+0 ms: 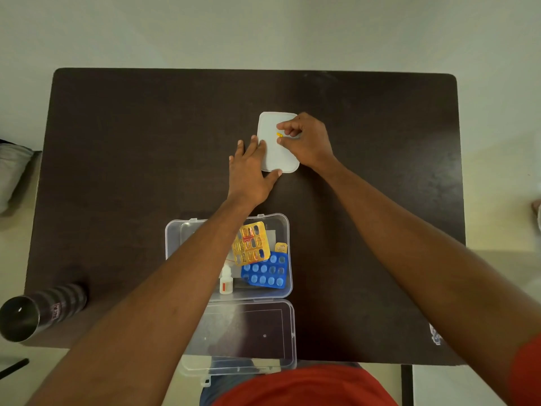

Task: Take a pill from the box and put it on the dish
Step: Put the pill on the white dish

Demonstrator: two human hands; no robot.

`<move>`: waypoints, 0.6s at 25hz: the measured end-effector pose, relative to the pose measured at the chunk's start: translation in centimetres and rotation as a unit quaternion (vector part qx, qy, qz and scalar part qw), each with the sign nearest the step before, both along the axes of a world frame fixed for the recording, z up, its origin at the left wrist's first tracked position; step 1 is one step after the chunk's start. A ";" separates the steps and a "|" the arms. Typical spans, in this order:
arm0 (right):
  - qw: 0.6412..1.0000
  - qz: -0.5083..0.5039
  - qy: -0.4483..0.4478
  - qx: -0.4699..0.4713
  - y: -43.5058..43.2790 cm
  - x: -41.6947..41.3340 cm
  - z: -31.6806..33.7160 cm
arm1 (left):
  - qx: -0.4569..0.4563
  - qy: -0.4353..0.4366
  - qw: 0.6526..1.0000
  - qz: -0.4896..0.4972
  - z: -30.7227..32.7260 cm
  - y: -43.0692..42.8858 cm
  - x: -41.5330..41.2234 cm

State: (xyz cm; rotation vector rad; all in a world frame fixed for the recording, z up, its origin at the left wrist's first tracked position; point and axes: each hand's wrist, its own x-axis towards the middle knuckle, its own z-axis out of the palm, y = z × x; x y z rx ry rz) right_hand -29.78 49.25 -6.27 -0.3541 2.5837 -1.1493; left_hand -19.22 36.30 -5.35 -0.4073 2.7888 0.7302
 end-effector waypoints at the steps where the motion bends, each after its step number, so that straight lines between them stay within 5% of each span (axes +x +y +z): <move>1: 1.000 0.000 0.000 -0.007 0.1 -0.1 0.1 | 0.007 -0.002 1.000 0.001 0.1 0.0 0.0; 9: 0.985 -0.112 -0.040 -0.122 3.7 2.9 3.7 | 0.195 0.123 0.953 0.198 5.1 -3.6 3.4; 15: 0.957 -0.180 -0.176 -0.144 6.8 18.1 5.3 | 0.201 0.188 0.914 0.300 7.1 -8.4 19.1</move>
